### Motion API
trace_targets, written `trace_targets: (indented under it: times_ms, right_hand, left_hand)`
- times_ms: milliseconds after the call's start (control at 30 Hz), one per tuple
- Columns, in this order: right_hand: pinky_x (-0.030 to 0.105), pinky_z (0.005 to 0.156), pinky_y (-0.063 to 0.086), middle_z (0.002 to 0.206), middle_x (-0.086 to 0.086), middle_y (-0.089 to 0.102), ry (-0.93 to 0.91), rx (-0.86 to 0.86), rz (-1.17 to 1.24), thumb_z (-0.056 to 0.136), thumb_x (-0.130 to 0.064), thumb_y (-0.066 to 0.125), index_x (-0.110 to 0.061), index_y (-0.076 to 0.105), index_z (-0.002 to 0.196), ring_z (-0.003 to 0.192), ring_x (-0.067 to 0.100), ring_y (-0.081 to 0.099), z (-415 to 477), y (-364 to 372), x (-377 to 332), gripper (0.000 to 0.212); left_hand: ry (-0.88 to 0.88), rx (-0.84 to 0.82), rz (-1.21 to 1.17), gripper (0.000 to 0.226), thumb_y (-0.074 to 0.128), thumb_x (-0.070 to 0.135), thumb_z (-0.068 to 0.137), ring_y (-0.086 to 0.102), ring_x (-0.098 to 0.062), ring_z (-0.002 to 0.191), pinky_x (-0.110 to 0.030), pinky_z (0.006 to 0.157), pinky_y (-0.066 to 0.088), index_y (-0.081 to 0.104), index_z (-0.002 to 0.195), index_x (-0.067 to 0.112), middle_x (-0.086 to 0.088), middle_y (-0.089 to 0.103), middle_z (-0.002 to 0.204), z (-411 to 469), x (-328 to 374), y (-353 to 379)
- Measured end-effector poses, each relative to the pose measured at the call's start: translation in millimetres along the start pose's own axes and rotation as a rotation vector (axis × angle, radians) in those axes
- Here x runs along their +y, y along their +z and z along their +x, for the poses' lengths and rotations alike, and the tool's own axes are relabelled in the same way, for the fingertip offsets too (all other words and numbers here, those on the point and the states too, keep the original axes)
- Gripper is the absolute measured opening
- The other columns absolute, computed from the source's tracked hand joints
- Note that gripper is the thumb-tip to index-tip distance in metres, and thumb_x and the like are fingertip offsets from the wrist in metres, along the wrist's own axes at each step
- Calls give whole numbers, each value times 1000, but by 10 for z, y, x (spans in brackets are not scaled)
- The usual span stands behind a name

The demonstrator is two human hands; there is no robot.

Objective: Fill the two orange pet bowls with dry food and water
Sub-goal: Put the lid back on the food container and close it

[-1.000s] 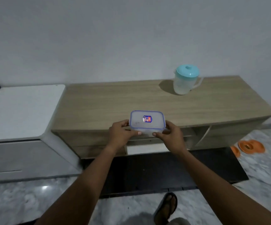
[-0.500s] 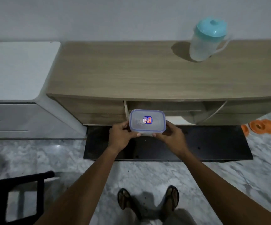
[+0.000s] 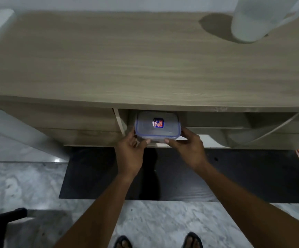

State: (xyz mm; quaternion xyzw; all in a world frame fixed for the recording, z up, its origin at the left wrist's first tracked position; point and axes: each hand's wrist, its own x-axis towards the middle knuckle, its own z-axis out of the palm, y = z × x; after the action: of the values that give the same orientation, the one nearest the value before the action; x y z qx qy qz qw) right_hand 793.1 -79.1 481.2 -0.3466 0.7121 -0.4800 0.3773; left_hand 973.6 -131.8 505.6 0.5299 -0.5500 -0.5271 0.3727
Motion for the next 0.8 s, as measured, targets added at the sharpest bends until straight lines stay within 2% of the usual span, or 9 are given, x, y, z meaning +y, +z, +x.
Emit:
trace_targets:
  times_ms: [100,167,200,267,400,467,567,667,800]
  right_hand:
    - [26,83,58,97,-13,78,0,-2,12,75,-33,89,-21,73,118,87,12,77,253,75,53,47]
    - [34,88,60,100,-8,79,-4,22,2,73,-39,89,-21,74,115,92,13,76,394,104,103,49]
    - [36,91,59,100,-8,80,-20,29,-4,73,-39,88,-22,75,111,95,14,76,454,115,114,44]
    - [38,90,59,98,-6,79,-66,36,-37,72,-43,86,-24,73,108,96,15,74,585,163,133,42]
    - [41,76,55,71,2,63,-86,74,-72,61,-56,81,-17,62,90,69,18,58,767,262,178,52]
    - [37,70,49,64,-3,52,-82,82,-85,64,-50,82,-19,54,79,63,15,50,810,297,184,45]
    - [30,65,43,60,-3,47,-90,102,-124,75,-31,87,-20,45,71,58,14,46,828,320,187,44]
    - [23,61,40,58,-4,46,-87,101,-99,79,-23,87,-13,48,73,55,11,43,807,325,185,41]
    - [21,60,40,60,-3,47,-92,100,-33,80,-20,86,0,54,82,55,9,42,749,328,175,38]
  left_hand:
    - [47,-26,64,33,72,6,86,68,-12,106,-27,94,51,66,117,14,0,73,108,261,-59,62]
    - [18,12,109,14,73,6,85,68,-17,82,-23,80,50,62,85,14,-2,71,83,411,-104,132]
    - [3,45,122,25,74,7,84,61,-15,69,-22,72,47,55,73,19,3,64,70,472,-121,160]
    - [-21,87,169,32,76,14,83,52,-7,60,-22,63,41,49,66,19,6,55,62,582,-152,211]
    - [-54,143,241,22,76,24,83,63,-17,74,-21,66,40,64,82,5,-6,68,79,705,-191,248]
    - [-70,150,235,27,76,25,83,67,-22,82,-24,69,43,67,90,0,-11,72,87,754,-239,253]
    - [-65,157,253,31,75,27,83,69,-26,85,-31,74,50,67,91,-2,-13,73,89,789,-284,256]
    - [-68,165,269,27,72,24,86,67,-27,88,-28,75,47,67,91,-1,-14,72,92,778,-269,285]
    - [-57,183,276,26,71,22,87,67,-30,94,-29,79,47,67,95,-2,-18,71,96,735,-240,319]
